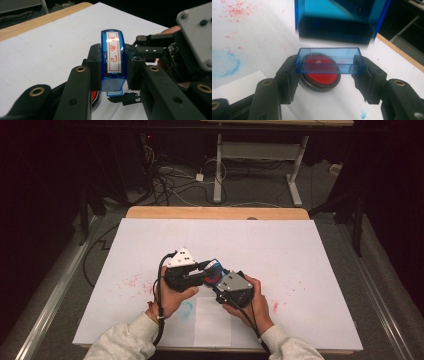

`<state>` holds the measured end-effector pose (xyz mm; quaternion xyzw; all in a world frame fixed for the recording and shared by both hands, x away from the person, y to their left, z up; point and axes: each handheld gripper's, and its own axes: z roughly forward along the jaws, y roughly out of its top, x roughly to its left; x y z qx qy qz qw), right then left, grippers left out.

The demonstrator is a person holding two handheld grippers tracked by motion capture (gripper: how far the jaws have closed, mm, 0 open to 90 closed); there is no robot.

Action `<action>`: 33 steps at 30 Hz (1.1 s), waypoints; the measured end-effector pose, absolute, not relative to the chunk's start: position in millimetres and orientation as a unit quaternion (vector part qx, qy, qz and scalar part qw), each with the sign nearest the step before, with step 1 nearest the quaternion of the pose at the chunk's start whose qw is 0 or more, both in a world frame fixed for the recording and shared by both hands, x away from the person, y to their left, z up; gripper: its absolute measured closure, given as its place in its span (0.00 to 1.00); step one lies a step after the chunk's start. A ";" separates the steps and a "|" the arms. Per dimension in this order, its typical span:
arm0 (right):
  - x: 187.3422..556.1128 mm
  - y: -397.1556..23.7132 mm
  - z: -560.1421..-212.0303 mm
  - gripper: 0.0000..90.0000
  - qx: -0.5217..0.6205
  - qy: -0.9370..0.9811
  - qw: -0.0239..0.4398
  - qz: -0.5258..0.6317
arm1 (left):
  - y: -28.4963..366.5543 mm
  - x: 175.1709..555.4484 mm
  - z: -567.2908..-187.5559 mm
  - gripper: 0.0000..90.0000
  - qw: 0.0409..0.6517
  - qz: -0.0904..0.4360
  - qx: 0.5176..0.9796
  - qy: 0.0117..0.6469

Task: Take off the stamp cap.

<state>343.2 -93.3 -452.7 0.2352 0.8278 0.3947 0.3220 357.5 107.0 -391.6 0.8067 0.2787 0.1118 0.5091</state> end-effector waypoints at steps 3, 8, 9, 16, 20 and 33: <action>343.4 -97.3 -451.6 0.45 0.241 0.826 0.322 0.395 | 110.2 357.1 -390.5 0.76 0.508 0.116 0.806 0.280; 342.2 -107.2 -447.7 0.45 0.246 0.824 0.326 0.392 | 112.9 357.5 -392.2 0.76 0.500 0.124 0.810 0.279; 341.7 -110.0 -446.5 0.45 0.247 0.823 0.326 0.394 | 113.8 357.5 -392.3 0.76 0.499 0.125 0.811 0.280; 334.0 -132.5 -435.6 0.45 0.254 0.821 0.327 0.393 | 117.9 359.1 -392.3 0.76 0.490 0.137 0.813 0.282; 326.9 -149.8 -430.3 0.45 0.265 0.816 0.330 0.393 | 120.7 360.8 -393.5 0.76 0.486 0.140 0.814 0.287; 308.4 -197.0 -422.1 0.45 0.298 0.800 0.340 0.394 | 120.2 365.4 -395.4 0.76 0.470 0.150 0.822 0.285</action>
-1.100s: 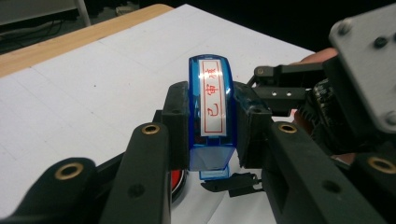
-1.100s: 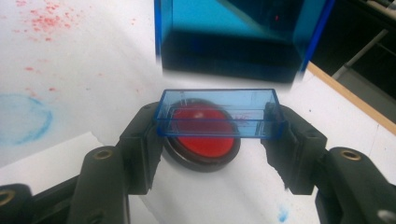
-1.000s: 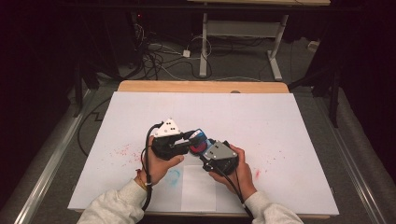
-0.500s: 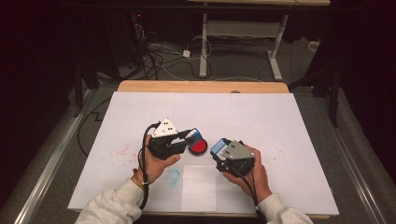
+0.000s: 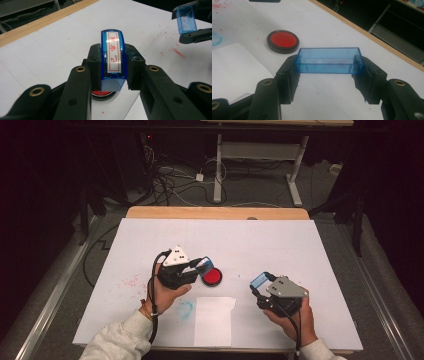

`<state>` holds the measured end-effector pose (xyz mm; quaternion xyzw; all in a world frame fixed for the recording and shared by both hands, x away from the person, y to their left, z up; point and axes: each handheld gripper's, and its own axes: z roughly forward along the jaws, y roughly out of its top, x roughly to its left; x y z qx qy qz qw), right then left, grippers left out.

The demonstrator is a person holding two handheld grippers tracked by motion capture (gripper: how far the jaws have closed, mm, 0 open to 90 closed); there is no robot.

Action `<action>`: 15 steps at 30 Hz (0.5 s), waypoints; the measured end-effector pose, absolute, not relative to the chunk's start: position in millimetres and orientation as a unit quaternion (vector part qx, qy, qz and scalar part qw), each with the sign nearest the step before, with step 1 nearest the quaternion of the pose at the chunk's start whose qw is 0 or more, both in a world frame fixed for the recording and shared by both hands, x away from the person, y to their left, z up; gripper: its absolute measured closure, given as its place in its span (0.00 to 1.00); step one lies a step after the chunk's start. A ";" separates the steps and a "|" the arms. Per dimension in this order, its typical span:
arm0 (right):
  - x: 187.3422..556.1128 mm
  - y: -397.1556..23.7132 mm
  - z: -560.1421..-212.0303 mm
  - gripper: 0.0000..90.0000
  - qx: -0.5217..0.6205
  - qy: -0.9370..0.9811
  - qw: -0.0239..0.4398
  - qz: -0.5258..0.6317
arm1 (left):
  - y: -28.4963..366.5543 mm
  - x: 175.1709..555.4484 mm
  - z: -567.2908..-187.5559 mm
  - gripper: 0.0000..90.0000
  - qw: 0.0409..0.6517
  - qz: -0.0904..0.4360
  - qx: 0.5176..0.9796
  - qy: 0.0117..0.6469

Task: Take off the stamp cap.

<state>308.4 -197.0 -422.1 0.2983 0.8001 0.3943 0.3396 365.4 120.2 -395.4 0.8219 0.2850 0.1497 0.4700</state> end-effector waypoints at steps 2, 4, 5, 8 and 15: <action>306.7 -203.1 -421.6 0.45 0.302 0.799 0.341 0.392 | 117.4 366.9 -396.4 0.76 0.465 0.151 0.825 0.283; 305.4 -213.4 -419.7 0.45 0.313 0.793 0.345 0.393 | 114.6 368.8 -398.2 0.76 0.461 0.150 0.828 0.280; 304.6 -216.5 -419.4 0.45 0.318 0.790 0.347 0.393 | 113.3 370.0 -399.1 0.76 0.458 0.150 0.831 0.279; 302.5 -224.4 -420.3 0.45 0.327 0.787 0.348 0.391 | 110.3 373.7 -402.3 0.76 0.451 0.148 0.835 0.277; 298.2 -231.8 -424.2 0.45 0.337 0.786 0.346 0.385 | 103.9 384.5 -411.8 0.76 0.435 0.142 0.844 0.280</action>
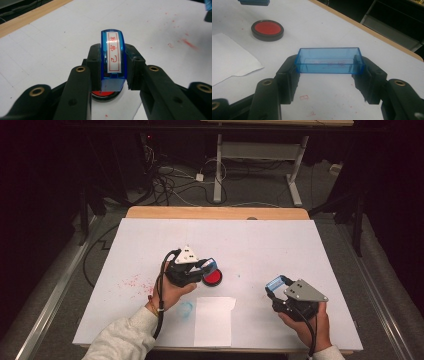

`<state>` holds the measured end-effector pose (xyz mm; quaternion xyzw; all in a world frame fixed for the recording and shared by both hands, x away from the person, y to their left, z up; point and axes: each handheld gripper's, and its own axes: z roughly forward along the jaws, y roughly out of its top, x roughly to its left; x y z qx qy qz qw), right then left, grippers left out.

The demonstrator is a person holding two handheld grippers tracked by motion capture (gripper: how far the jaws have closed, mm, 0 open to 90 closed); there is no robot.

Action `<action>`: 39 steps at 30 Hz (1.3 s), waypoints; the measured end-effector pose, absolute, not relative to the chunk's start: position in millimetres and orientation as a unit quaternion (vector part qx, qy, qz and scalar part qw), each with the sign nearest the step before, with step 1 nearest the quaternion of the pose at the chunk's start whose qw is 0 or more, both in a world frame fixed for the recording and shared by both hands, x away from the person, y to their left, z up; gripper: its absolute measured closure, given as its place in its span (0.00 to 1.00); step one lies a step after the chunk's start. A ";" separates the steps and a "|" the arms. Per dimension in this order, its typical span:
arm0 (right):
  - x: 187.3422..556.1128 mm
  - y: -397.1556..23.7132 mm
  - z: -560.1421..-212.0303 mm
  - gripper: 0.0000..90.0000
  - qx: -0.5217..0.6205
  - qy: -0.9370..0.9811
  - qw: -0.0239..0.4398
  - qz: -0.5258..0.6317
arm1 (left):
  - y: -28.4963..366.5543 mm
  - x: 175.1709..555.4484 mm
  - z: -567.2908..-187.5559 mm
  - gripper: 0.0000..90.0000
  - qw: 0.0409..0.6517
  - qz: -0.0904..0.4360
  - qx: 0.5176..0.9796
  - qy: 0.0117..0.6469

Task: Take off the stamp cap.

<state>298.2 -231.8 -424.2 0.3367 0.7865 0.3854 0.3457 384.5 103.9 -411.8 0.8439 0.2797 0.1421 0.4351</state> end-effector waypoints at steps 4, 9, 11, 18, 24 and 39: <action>296.5 -234.2 -427.1 0.45 0.339 0.788 0.344 0.380 | 100.4 392.0 -420.7 0.76 0.423 0.135 0.850 0.283; 296.8 -233.9 -429.2 0.45 0.339 0.790 0.344 0.379 | 97.3 398.6 -429.5 0.76 0.417 0.131 0.852 0.289; 297.2 -233.5 -430.3 0.45 0.338 0.791 0.343 0.378 | 96.7 400.9 -431.9 0.76 0.414 0.131 0.852 0.291; 297.8 -231.7 -431.9 0.45 0.336 0.793 0.342 0.376 | 94.4 404.7 -439.0 0.76 0.406 0.124 0.857 0.292; 298.0 -230.9 -432.8 0.45 0.333 0.795 0.341 0.374 | 94.6 407.3 -443.8 0.76 0.401 0.118 0.860 0.294; 298.2 -228.2 -434.4 0.45 0.328 0.800 0.340 0.370 | 92.7 408.5 -448.5 0.76 0.401 0.114 0.859 0.297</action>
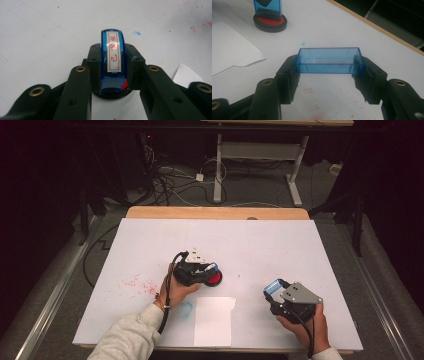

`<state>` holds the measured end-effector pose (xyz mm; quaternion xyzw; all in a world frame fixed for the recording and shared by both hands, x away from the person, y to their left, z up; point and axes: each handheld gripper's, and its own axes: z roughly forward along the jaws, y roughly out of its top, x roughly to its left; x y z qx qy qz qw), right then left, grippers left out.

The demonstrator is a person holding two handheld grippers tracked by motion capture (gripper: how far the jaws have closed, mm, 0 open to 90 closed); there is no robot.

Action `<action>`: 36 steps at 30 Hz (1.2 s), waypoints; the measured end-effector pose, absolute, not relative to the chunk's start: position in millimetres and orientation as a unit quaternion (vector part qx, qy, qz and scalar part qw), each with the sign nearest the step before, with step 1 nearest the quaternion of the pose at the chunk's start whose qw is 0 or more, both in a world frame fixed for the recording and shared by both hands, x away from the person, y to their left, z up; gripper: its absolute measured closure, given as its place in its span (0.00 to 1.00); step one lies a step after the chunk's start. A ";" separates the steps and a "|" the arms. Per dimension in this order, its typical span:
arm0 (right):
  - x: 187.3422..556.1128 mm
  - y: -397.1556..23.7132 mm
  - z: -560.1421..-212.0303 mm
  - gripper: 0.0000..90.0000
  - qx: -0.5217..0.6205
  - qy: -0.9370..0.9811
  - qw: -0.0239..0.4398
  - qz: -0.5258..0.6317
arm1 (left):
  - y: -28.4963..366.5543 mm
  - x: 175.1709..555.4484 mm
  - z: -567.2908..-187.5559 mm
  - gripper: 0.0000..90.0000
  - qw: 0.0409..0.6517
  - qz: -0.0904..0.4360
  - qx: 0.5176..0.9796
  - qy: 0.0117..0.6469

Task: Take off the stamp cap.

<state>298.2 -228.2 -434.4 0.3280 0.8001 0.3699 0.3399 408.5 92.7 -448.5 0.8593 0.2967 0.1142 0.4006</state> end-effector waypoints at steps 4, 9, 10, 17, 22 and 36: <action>298.3 -227.2 -434.9 0.45 0.328 0.801 0.340 0.369 | 91.4 408.7 -448.4 0.76 0.398 0.116 0.861 0.296; 298.4 -226.9 -435.0 0.45 0.328 0.801 0.339 0.369 | 88.4 407.1 -448.0 0.76 0.392 0.125 0.863 0.292; 298.5 -226.7 -435.1 0.45 0.328 0.801 0.339 0.369 | 88.3 407.2 -448.0 0.76 0.391 0.125 0.864 0.292; 298.5 -226.2 -435.3 0.45 0.327 0.801 0.340 0.369 | 88.0 406.8 -448.5 0.76 0.390 0.127 0.865 0.290; 298.8 -226.7 -435.5 0.45 0.328 0.801 0.340 0.369 | 86.9 406.3 -448.0 0.76 0.384 0.129 0.868 0.287; 298.5 -224.2 -436.9 0.45 0.324 0.803 0.338 0.369 | 87.6 406.5 -450.0 0.76 0.386 0.131 0.868 0.283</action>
